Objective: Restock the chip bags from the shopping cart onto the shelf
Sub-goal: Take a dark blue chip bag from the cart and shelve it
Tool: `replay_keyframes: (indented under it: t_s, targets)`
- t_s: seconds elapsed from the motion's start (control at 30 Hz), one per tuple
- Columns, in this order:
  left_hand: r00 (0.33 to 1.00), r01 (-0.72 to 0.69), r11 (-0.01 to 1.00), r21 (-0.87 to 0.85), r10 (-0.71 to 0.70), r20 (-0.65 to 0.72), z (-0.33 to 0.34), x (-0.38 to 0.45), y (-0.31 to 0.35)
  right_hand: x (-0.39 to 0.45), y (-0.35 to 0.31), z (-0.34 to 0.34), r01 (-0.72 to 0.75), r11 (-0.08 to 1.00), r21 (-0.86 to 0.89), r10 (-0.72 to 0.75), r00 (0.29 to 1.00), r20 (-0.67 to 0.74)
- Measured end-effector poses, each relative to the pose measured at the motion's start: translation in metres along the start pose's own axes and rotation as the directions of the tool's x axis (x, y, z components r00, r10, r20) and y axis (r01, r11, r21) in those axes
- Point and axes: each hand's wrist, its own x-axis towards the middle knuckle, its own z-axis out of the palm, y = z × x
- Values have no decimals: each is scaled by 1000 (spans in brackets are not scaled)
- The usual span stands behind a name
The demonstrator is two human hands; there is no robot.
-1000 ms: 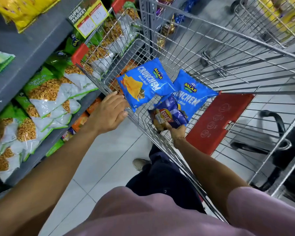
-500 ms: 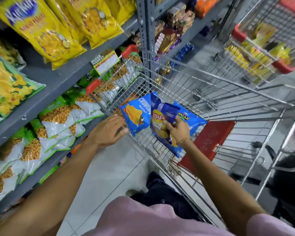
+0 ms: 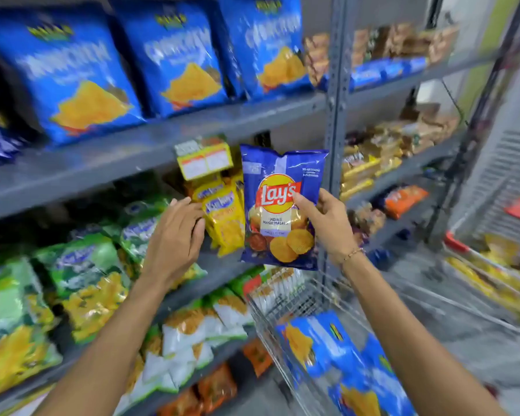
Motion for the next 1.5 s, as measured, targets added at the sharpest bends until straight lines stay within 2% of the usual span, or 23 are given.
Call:
replay_keyframes:
  t_s: [0.13, 0.3, 0.5, 0.6, 0.7, 0.83, 1.03, 1.27, 1.5]
  targets:
    - [984, 100, 985, 142, -76, -162, -80, 2, -39, 28, -57, 76, 102, 992, 74, -110, 988, 106]
    - [947, 281, 922, 267, -223, -230, -164, -34, -99, 54, -106, 178, 191, 969, 159, -218, 959, 180]
    - [844, 521, 787, 331, -417, -337, -239, -100, -167, 75, -141, 291, 247, 955, 163, -280, 932, 229]
    - [817, 573, 708, 413, -457, -351, -263, -126, -188, 82, -150, 338, 245, 955, 166, -282, 923, 262]
    - [799, 600, 671, 436, -523, -296, -275, -145, -207, 88, -155, 378, 283, 945, 165, -319, 910, 264]
    - [821, 565, 659, 497, -509, -258, -274, -155, -226, 96, -157, 421, 219, 954, 205, -276, 908, 315]
    - [824, 565, 678, 470, -428, -373, -260, -158, -244, 112, -143, 468, 96, 971, 219, -174, 911, 373]
    - [839, 510, 677, 530, -255, -481, -248, -158, -263, 127, -130, 483, 28, 978, 204, -108, 914, 391]
    - [839, 503, 663, 554, -221, -496, -245, -159, -268, 129, -120, 491, -1, 983, 182, -70, 921, 383]
